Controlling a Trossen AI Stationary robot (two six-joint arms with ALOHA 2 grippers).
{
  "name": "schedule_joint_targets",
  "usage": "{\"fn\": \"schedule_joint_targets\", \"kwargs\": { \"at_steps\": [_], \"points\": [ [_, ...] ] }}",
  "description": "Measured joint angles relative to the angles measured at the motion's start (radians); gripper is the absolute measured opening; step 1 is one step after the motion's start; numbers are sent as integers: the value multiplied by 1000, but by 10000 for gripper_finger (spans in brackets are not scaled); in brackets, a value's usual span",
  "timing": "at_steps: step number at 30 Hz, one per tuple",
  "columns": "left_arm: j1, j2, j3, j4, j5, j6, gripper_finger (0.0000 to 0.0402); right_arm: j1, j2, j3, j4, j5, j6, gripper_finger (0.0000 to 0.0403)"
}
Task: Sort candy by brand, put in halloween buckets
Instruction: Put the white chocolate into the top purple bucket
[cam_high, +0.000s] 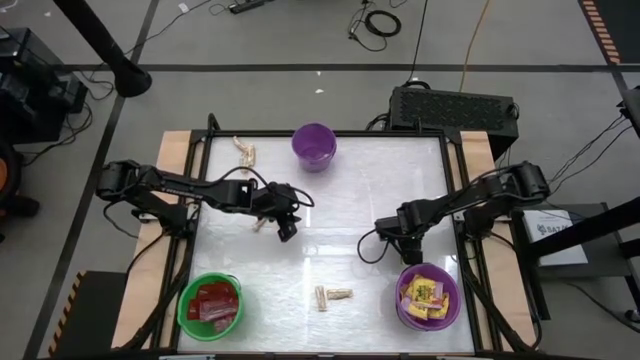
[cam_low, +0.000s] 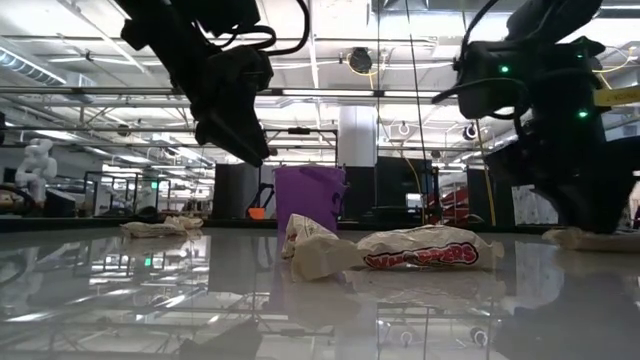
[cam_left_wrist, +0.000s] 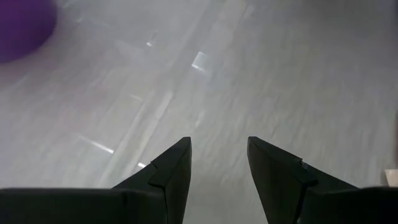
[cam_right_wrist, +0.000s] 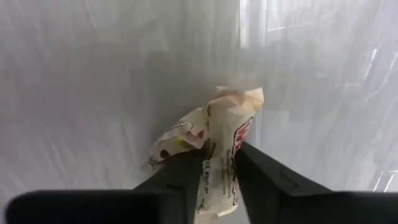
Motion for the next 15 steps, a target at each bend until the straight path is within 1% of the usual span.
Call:
{"fn": "schedule_joint_targets", "kwargs": {
  "at_steps": [4, 7, 9, 12, 15],
  "points": [
    [-2, 0, 0, 0, 0, 0, 164, -9, 6, 54, 34, 20, 0, 49],
    [-2, 0, 0, 0, 0, 0, 164, -28, 5, 129, 64, 30, 1, 22],
    [-2, -2, 0, -1, 0, 1, 164, -43, 5, 182, 28, 31, -1, 11],
    [-2, -8, 2, -3, 0, 1, 164, -72, 4, 288, 63, 61, -12, 3],
    [0, -29, 14, -40, 0, 4, 164, -116, 3, 388, 83, 92, -59, 3]
  ]
}}
